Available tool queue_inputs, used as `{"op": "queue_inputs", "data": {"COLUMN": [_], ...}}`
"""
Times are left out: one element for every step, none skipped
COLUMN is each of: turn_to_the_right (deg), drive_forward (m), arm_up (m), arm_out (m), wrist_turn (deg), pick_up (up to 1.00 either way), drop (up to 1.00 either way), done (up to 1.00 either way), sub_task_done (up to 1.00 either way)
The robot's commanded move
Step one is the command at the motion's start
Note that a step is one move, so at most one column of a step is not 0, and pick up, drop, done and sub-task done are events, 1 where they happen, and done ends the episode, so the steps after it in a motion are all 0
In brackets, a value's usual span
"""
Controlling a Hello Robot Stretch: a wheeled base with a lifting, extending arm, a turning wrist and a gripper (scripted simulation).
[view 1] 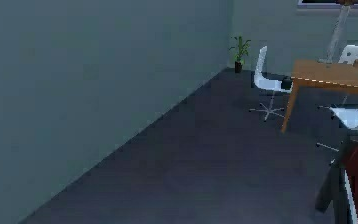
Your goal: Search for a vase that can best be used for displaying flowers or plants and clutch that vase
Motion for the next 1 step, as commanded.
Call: {"op": "queue_inputs", "data": {"turn_to_the_right": [6.0], "drive_forward": [0.00], "arm_up": [0.00], "arm_out": [0.00], "wrist_turn": [0.0], "pick_up": [0.00], "drop": [0.00], "done": [0.00], "sub_task_done": [0.00]}}
